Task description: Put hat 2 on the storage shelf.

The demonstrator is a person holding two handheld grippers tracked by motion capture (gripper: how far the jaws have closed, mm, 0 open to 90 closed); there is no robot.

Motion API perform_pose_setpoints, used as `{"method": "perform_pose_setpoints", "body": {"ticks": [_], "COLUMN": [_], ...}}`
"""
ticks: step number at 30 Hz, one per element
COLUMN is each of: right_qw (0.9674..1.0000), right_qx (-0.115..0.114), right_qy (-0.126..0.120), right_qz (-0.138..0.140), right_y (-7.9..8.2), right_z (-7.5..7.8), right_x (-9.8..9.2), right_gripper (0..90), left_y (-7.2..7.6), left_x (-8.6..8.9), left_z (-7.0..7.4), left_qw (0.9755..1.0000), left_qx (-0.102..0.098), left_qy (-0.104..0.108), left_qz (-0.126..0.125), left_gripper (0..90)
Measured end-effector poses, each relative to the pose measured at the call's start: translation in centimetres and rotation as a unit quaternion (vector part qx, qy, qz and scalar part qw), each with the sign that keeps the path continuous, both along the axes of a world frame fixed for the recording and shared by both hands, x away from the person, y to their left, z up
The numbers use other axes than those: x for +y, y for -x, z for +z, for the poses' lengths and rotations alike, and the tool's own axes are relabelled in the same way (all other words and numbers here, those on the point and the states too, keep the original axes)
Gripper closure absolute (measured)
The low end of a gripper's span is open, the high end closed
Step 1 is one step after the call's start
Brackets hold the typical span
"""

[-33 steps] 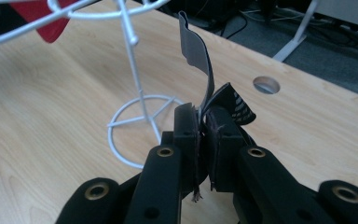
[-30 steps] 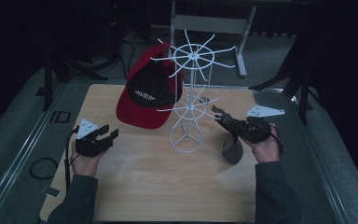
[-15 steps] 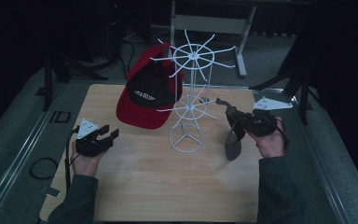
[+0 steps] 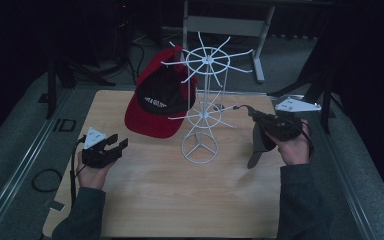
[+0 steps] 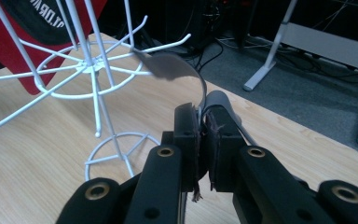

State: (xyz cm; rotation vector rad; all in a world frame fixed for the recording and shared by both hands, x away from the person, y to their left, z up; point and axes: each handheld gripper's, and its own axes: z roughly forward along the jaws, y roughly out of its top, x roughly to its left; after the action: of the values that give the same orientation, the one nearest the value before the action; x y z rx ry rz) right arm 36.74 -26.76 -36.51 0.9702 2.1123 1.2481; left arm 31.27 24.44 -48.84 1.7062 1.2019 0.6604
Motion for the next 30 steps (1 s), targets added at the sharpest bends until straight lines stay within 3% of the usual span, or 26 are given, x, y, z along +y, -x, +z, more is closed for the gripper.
{"method": "perform_pose_setpoints", "body": {"ticks": [12, 30], "right_qw": [0.9998, 0.9996], "right_qx": [-0.012, -0.023], "right_qy": [-0.006, -0.013], "right_qz": [-0.015, -0.007], "right_y": [0.1, 0.0], "right_z": [0.8, 2.0], "right_x": [-0.6, 0.1], "right_gripper": [84.0, 84.0], "left_y": [0.0, 0.0], "left_x": [0.0, 0.1], "left_z": [-0.1, -0.2], "left_qw": [1.0, 1.0], "left_qx": [0.001, 0.0], "left_qy": [0.001, 0.004], "left_qz": [0.0, 0.001], "left_gripper": [54.3, 54.3]}}
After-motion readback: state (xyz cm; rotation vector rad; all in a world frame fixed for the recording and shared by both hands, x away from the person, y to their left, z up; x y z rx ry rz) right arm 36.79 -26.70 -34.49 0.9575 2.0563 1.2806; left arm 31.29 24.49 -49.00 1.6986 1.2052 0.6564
